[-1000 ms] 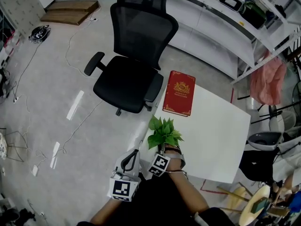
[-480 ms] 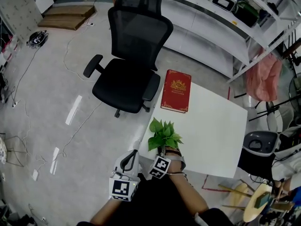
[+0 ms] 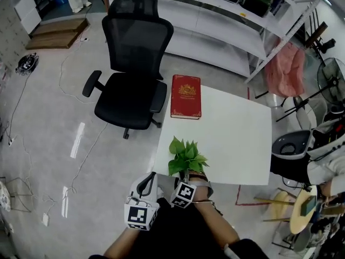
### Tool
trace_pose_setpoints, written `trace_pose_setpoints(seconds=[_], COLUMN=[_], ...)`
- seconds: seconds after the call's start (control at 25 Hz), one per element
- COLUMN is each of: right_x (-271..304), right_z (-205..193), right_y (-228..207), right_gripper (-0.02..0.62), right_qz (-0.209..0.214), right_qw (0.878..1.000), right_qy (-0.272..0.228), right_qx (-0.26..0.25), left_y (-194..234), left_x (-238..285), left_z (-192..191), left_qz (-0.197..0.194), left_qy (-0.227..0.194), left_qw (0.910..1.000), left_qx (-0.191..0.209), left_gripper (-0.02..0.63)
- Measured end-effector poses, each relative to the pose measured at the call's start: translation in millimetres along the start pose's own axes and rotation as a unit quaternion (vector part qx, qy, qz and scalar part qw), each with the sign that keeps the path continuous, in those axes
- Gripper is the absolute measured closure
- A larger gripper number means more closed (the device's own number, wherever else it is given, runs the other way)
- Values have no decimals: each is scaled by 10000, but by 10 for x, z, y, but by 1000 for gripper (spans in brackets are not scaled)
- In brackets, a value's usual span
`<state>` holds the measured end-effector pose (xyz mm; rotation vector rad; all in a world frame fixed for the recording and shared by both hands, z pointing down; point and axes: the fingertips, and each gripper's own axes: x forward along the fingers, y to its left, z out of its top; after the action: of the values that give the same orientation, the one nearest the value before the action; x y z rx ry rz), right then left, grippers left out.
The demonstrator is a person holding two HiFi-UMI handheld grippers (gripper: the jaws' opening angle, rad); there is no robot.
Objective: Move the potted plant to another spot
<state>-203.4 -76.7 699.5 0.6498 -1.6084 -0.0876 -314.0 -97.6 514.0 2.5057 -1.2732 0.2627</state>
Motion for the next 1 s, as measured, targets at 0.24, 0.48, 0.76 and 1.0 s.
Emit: trace_pose_setpoints(seconds=[0.24,0.48,0.76,1.0], right_x=[-270,-328,-480,-585], right_z=[-239,-622,-1122,-1581], right_y=[45,83,-52,-156], right_gripper=[574,574,574,574], right_qz=[-157,-293,-342,-371], right_qw=[9994,9980,9967,9957], right_qy=[100,199,207,190], right_qx=[286,519,704,825], left_y=[-254,-595,-1163,-1644], left_x=[73,296,575,792], left_z=[41,91,87,112], left_qz=[-437,-757,-964,-1124], left_qy=[-113,-113,20,60], left_qw=[9989,9964,9950,9930], left_qx=[136,352,277,348], left_gripper=[587,587,588,587])
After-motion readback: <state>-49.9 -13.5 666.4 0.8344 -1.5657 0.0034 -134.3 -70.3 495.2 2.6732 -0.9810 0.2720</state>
